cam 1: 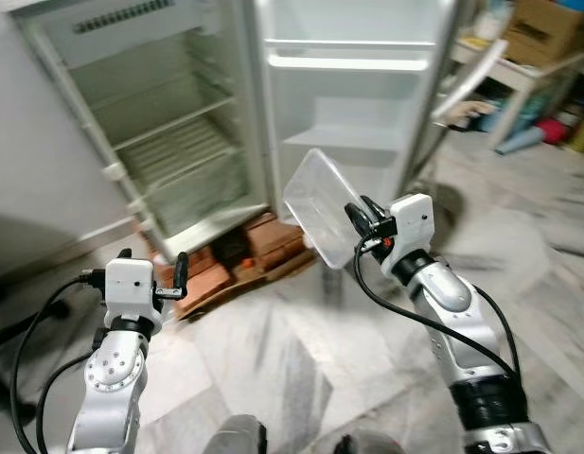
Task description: Restocking fridge
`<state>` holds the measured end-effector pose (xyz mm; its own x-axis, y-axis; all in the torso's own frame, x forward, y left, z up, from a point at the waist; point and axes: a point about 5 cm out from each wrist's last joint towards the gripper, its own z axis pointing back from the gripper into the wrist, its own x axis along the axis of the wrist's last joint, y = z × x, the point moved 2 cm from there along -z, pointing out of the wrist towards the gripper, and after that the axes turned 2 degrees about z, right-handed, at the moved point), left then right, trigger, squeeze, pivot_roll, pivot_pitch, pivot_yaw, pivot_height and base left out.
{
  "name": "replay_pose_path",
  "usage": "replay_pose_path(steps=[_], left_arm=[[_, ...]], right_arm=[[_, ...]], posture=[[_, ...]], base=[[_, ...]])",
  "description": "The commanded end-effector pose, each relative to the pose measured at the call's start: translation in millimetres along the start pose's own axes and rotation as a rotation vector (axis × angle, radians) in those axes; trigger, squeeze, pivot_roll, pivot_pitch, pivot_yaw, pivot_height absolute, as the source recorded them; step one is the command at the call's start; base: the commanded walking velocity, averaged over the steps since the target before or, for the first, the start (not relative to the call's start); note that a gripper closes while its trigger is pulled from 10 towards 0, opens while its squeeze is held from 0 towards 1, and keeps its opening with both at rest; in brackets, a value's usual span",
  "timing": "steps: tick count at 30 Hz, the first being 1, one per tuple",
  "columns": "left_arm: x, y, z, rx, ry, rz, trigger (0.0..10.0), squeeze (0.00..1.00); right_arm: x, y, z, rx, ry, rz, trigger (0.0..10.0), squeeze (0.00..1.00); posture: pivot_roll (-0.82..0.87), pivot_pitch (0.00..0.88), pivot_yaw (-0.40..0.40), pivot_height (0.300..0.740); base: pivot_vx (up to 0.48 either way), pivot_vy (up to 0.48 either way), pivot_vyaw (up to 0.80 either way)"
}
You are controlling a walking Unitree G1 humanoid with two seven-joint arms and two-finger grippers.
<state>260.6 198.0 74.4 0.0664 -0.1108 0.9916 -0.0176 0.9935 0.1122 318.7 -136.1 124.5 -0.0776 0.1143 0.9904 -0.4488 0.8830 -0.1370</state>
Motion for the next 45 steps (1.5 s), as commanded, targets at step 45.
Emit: replay_pose_path(steps=[45], left_arm=[[-8.0,-13.4,10.2,-0.019,0.023,0.068,10.0,0.00]], right_arm=[[-12.7,25.6,-15.0,-0.128,-0.004,-0.128,10.0,0.00]], posture=[[0.10,0.097,-0.002,0.740]], base=[[0.201,0.090,0.12]])
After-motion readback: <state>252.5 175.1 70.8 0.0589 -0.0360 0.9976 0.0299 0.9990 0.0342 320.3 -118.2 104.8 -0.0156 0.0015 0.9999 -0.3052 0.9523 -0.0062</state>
